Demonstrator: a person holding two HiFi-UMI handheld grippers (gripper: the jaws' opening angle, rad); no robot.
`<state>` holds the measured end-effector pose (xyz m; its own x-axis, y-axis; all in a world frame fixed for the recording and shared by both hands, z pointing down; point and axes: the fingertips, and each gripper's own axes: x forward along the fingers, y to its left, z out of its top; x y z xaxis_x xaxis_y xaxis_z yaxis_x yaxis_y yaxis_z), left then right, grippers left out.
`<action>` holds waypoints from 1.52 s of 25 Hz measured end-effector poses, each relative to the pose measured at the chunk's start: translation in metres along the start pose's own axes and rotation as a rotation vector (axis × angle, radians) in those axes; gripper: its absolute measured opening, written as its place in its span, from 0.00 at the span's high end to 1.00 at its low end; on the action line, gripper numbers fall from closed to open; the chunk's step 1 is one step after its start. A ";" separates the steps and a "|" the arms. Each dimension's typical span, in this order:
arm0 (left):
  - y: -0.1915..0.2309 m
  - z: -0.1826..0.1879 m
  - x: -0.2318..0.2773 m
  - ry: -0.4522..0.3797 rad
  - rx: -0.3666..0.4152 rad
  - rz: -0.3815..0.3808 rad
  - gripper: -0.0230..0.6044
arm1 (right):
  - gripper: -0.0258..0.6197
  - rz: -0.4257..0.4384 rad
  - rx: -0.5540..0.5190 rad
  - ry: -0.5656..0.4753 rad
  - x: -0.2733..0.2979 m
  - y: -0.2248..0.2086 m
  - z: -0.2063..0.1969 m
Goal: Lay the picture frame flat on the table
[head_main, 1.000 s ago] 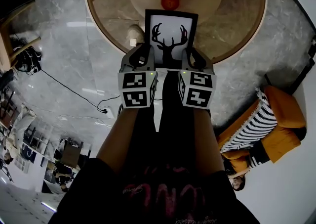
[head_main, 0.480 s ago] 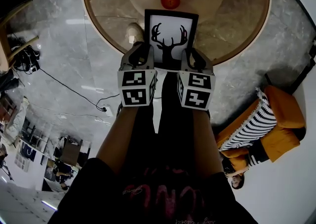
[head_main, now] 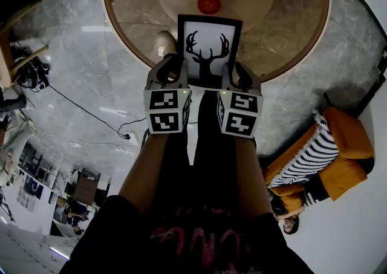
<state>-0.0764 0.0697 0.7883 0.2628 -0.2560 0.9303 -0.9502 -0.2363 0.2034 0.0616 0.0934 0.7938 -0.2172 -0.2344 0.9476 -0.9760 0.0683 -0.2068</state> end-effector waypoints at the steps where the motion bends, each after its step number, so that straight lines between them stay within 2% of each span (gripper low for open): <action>1: 0.002 0.001 -0.002 -0.005 0.001 0.005 0.84 | 0.81 -0.004 0.002 -0.003 -0.002 -0.001 0.001; 7: 0.002 0.016 -0.017 -0.049 0.001 0.001 0.84 | 0.82 -0.034 0.012 -0.046 -0.020 -0.008 0.008; 15: -0.017 0.055 -0.059 -0.151 0.058 -0.013 0.92 | 0.90 -0.035 -0.012 -0.160 -0.068 0.000 0.046; 33: -0.038 0.143 -0.214 -0.435 0.129 0.019 0.95 | 0.93 -0.027 -0.117 -0.482 -0.222 0.043 0.133; 38: -0.048 0.178 -0.258 -0.528 0.146 0.017 0.95 | 0.93 -0.042 -0.132 -0.554 -0.266 0.049 0.160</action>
<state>-0.0690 -0.0197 0.4838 0.3320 -0.6879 0.6454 -0.9317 -0.3460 0.1105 0.0692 0.0042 0.4925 -0.1888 -0.7105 0.6778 -0.9815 0.1597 -0.1060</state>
